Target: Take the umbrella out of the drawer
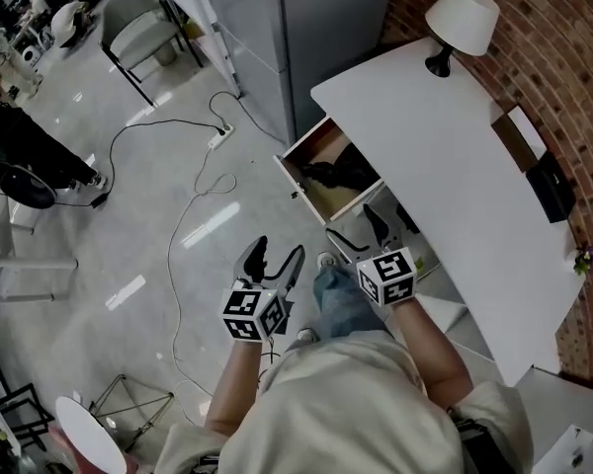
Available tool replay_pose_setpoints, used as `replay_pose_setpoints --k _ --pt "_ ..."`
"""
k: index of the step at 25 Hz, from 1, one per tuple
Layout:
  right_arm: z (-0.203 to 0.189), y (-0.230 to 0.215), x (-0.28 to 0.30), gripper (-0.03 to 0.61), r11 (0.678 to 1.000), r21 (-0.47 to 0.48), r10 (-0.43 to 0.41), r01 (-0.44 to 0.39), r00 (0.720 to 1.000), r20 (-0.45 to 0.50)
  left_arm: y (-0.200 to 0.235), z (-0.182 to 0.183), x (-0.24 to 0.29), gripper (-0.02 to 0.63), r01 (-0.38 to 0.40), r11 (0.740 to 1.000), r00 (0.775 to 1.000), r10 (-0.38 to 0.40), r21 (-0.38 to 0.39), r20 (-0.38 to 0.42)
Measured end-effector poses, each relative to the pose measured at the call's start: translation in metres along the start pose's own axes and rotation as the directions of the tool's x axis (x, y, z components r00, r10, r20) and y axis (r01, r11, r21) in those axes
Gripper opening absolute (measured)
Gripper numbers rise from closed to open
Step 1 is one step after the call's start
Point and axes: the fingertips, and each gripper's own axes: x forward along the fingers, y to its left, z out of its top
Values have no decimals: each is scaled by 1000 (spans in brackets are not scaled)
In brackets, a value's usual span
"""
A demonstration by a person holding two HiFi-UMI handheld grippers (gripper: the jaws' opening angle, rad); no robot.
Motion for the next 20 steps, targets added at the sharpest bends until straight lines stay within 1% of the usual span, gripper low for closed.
replay_pose_setpoints --k 4,9,12,16,20 --pt "-14 -32 54 370 997 -64 36 -41 996 -83 20 12 34 319 -47 999 999 47 -25 -10" --pt "-49 -63 117 370 986 -144 57 -88 977 -207 45 14 66 319 -102 993 994 100 -66 -37" --pt "-72 -79 151 370 975 -187 62 -119 956 -286 57 12 84 319 -120 989 992 116 -87 -49" --pt "-105 -99 196 371 954 -247 62 -167 922 -381 70 9 109 319 -130 985 991 124 -112 -59" --pt "-133 -116 235 371 925 -308 62 -224 887 -457 79 4 127 319 -151 975 988 142 -161 -66"
